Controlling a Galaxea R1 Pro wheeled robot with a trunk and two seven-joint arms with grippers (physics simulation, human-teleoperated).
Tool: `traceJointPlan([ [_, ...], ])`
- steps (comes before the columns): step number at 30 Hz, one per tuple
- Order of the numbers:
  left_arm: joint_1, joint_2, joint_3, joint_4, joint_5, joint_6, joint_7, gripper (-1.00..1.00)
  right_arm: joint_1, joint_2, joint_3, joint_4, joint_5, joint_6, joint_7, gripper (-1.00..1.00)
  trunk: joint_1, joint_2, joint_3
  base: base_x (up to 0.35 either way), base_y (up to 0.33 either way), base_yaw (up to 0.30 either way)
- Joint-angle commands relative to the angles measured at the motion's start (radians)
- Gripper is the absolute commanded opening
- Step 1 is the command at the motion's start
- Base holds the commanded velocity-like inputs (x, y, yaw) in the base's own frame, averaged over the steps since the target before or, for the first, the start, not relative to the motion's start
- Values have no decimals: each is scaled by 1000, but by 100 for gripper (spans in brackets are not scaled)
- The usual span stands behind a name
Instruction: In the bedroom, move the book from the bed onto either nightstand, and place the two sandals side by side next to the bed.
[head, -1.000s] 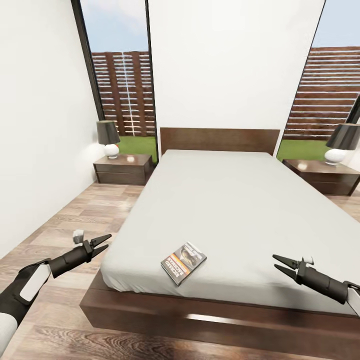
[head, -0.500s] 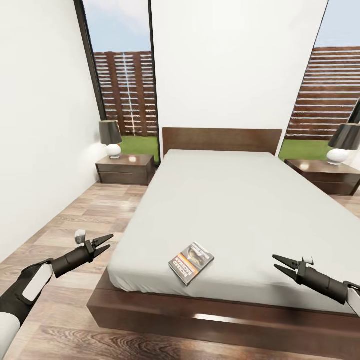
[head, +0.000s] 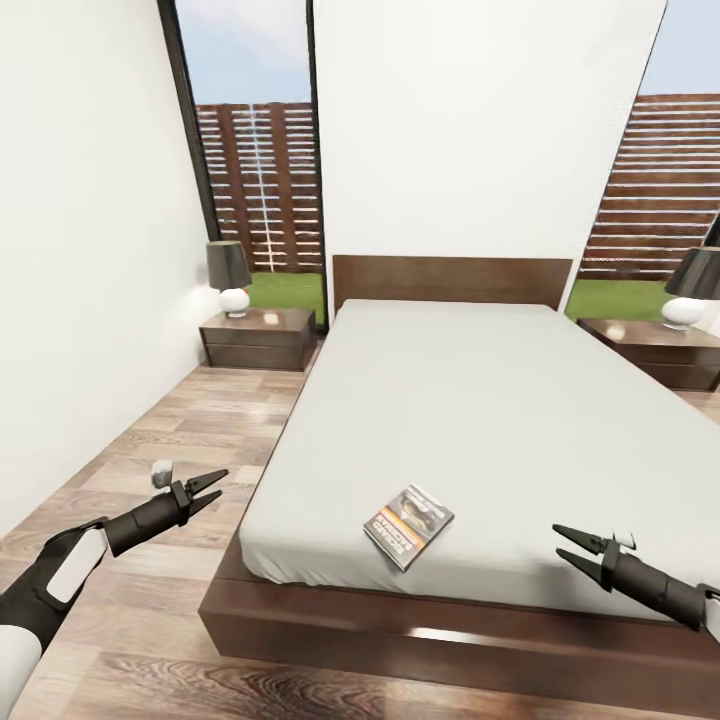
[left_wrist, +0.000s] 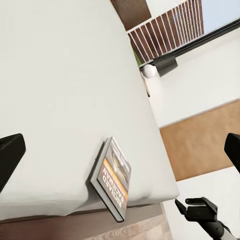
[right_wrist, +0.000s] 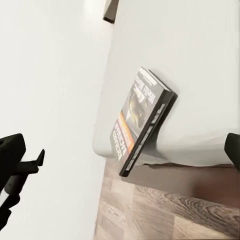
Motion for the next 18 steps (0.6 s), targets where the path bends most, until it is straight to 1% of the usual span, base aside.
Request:
traceJointPlan([
  [1, 0, 0, 0, 0, 4, 6, -1, 100, -1, 0, 0, 6, -4, 8, 1, 100, 0, 0, -1, 0, 40, 0],
  [5, 0, 0, 0, 0, 4, 6, -1, 100, -1, -1, 0, 11, -4, 8, 2, 100, 0, 0, -1, 0, 31, 0],
  [7, 0, 0, 0, 0, 4, 6, -1, 100, -1, -1, 0, 11, -4, 8, 2, 100, 0, 0, -1, 0, 167, 0],
  [16, -1, 0, 0, 0, 4, 6, 0, 100, -1, -1, 0, 12, -4, 8, 2, 100, 0, 0, -1, 0, 265, 0],
  [18, -1, 0, 0, 0, 4, 6, 0, 100, -1, -1, 0, 12, -5, 8, 2, 100, 0, 0, -1, 0, 183, 0],
])
